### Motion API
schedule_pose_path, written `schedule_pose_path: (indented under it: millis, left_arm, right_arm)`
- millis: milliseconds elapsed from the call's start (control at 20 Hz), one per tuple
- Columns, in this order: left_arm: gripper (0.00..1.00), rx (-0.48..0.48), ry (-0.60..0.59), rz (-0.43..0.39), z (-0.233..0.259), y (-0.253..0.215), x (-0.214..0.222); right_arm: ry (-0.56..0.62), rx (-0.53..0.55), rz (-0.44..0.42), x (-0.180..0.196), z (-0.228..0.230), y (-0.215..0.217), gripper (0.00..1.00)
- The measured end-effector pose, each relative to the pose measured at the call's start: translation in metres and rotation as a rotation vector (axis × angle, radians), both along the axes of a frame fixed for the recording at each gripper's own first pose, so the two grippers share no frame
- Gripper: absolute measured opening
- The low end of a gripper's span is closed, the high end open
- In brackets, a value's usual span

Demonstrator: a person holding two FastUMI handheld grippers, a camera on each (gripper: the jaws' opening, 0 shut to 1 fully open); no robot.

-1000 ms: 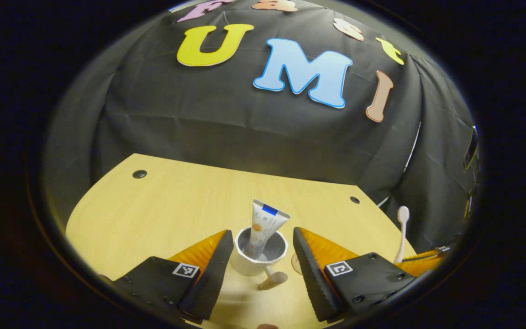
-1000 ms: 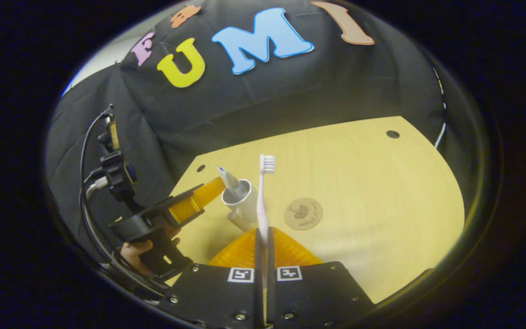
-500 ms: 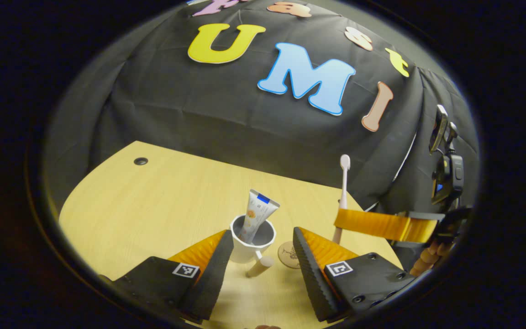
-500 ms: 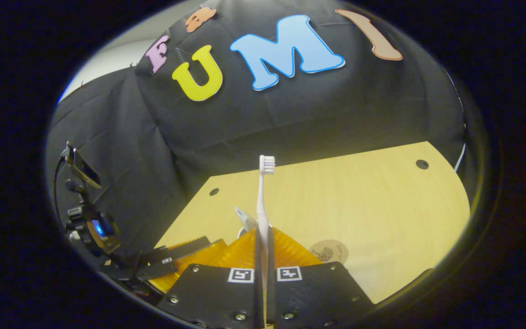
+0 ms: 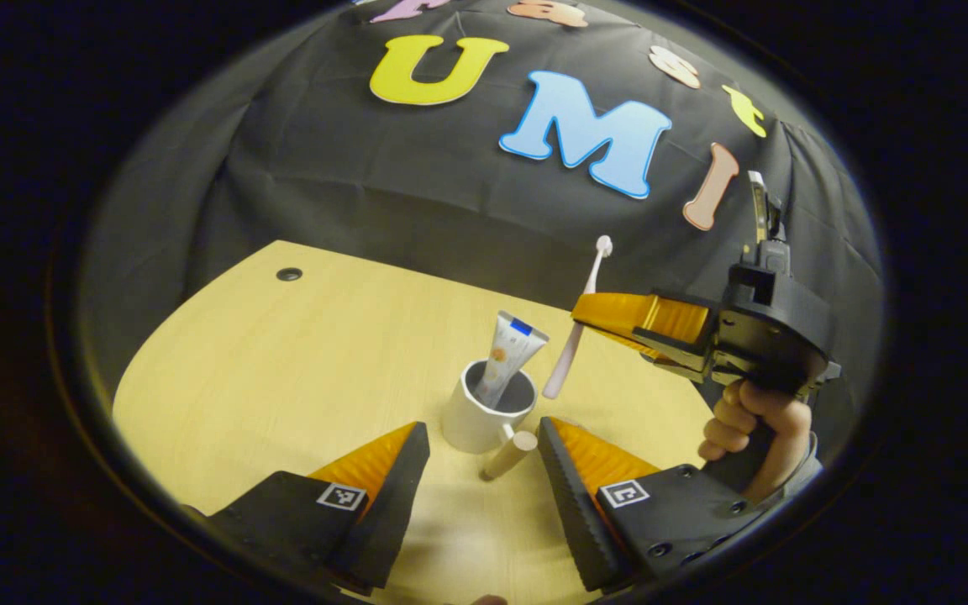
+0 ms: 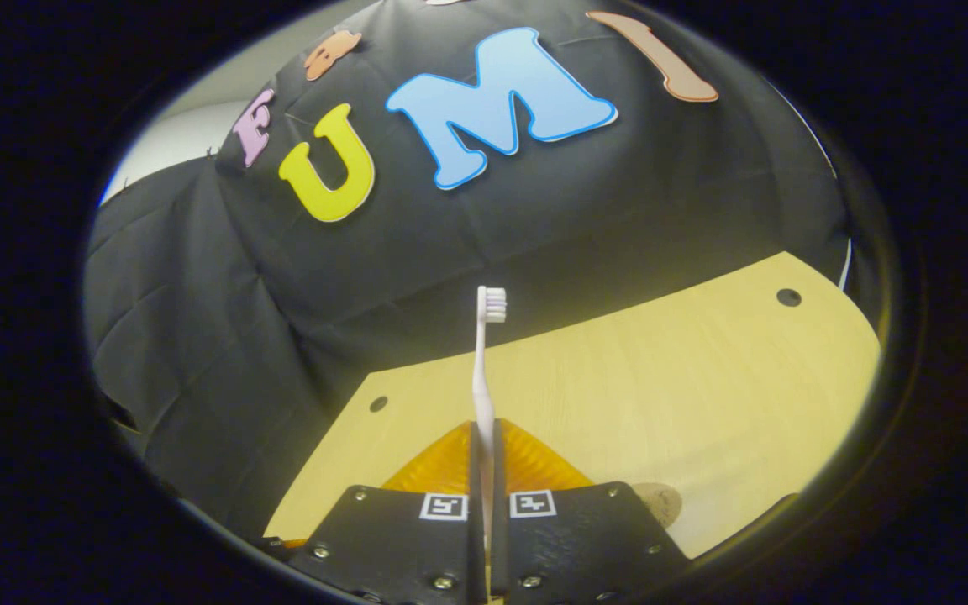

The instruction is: Put the toothbrush and toothpaste on the desktop into the cup, then pick up the cup and place it on the coaster on the desktop.

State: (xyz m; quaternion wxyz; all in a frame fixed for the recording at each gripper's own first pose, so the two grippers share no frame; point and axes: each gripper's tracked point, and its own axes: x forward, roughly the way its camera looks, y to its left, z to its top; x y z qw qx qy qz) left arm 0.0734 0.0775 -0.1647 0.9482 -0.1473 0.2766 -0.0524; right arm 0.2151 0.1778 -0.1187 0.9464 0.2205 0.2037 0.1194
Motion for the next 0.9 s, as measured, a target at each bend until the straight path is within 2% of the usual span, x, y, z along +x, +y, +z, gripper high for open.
schedule_pose_path:
  millis: [150, 250, 300, 400, 450, 650, 750, 850, 900]
  left_arm:
    - [0.87, -0.012, 0.039, 0.009, -0.008, 0.005, -0.005]
    - [0.97, -0.034, 0.049, 0.017, -0.011, 0.007, -0.008]
    - [0.94, -0.04, 0.052, 0.026, -0.012, 0.011, -0.008]
    - [0.94, -0.047, 0.061, 0.044, -0.014, 0.016, -0.007]
    - [0.97, -0.052, 0.068, 0.052, -0.014, 0.017, -0.009]
    - [0.94, -0.071, 0.103, 0.072, -0.016, 0.018, -0.012]
    - [0.97, -0.069, 0.102, 0.074, -0.017, 0.019, -0.012]
    - [0.97, -0.062, 0.099, 0.068, -0.018, 0.02, -0.011]
    - [0.94, -0.058, 0.098, 0.062, -0.018, 0.02, -0.01]
  right_arm:
    - [-0.003, -0.003, 0.003, 0.008, -0.007, 0.011, 0.04]
    - [0.005, -0.005, 0.002, 0.01, -0.014, 0.015, 0.04]
    - [0.01, -0.006, 0.006, 0.011, -0.017, 0.017, 0.04]
    - [0.012, -0.01, 0.009, 0.012, -0.021, 0.019, 0.04]
    - [0.011, -0.02, 0.006, 0.013, -0.023, 0.019, 0.04]
    - [0.031, -0.041, 0.03, 0.009, -0.038, 0.025, 0.05]
    - [0.028, -0.059, 0.038, 0.006, -0.039, 0.027, 0.07]
    - [0.023, -0.066, 0.055, 0.005, -0.039, 0.029, 0.08]
    - [0.026, -0.064, 0.066, 0.001, -0.04, 0.03, 0.1]
